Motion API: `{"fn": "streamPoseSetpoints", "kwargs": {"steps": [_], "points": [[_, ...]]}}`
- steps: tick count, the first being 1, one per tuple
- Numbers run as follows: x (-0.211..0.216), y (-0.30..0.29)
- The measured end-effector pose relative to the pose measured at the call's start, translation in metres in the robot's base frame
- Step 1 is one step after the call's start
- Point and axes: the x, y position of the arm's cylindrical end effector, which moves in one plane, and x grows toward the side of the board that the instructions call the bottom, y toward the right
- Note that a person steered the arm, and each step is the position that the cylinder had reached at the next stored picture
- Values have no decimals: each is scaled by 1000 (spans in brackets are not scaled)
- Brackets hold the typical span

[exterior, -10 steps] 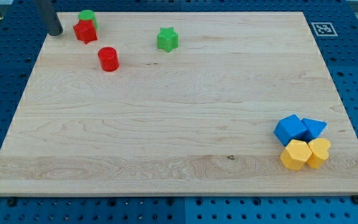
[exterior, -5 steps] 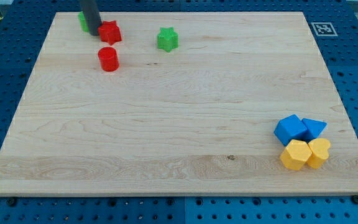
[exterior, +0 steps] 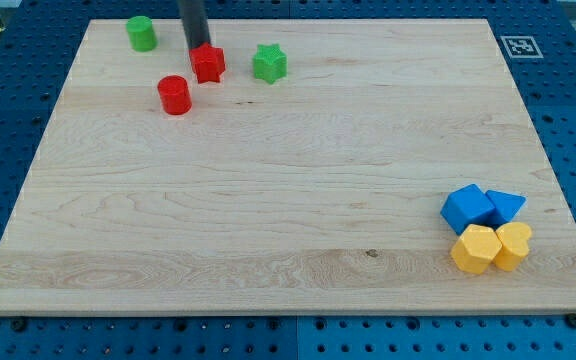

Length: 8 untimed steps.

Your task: Keep the red blocks together at the bottom left side of the green star

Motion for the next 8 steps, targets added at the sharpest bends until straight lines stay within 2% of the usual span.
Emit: {"fn": "streamPoseSetpoints", "kwargs": {"steps": [1,2,3,4,8], "points": [[21,22],[47,12],[48,10],[68,9],[68,-17]]}}
